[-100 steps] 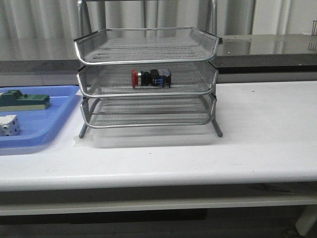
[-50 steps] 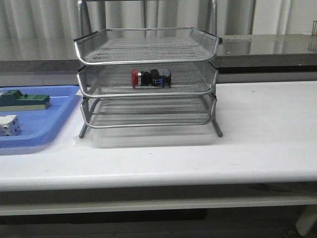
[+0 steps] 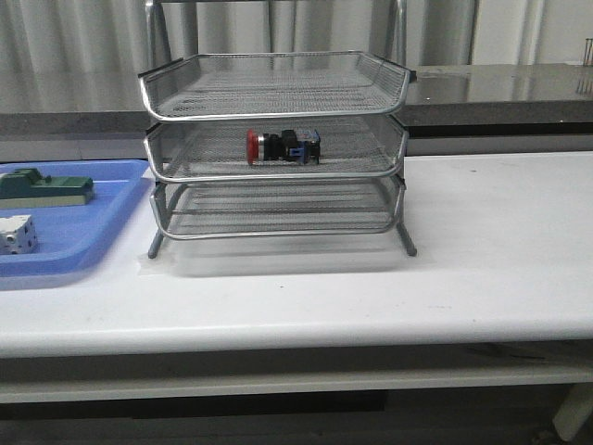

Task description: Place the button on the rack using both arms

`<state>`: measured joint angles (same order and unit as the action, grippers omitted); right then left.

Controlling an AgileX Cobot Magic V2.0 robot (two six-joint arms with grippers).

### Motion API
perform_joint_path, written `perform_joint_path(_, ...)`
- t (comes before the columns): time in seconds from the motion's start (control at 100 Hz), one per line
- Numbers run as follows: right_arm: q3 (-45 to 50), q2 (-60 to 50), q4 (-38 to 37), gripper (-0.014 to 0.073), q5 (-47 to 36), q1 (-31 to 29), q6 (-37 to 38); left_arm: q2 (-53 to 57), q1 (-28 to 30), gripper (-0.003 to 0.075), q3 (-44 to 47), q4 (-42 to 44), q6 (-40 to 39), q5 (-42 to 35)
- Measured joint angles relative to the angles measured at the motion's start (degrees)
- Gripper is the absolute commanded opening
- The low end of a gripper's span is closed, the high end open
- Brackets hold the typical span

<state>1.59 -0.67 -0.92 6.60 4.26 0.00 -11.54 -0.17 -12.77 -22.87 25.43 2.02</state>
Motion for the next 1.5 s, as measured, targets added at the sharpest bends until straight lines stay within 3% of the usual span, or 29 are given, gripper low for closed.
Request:
perform_joint_path(0.32, 0.00, 0.00, 0.00, -0.0057, 0.00, 0.00, 0.00, 0.00, 0.00, -0.0021, 0.52, 4.26, -0.58, 0.00)
perform_joint_path(0.54, 0.00, 0.00, 0.00, -0.0057, 0.00, 0.00, 0.00, 0.00, 0.00, -0.0021, 4.67, 21.99, -19.17, -0.54)
perform_joint_path(0.67, 0.00, 0.00, 0.00, -0.0057, 0.00, 0.00, 0.00, 0.12, 0.00, -0.0021, 8.34, 26.77, -24.33, -3.79)
perform_joint_path(1.04, 0.00, 0.00, 0.00, -0.0057, 0.00, 0.00, 0.00, 11.35, 0.00, -0.0021, 12.55, 27.85, -26.20, -5.75)
perform_joint_path(1.5, 0.00, 0.00, 0.00, -0.0057, -0.07, 0.00, 0.00, 11.74, 0.00, -0.0021, 12.55, 27.85, -26.67, -5.41)
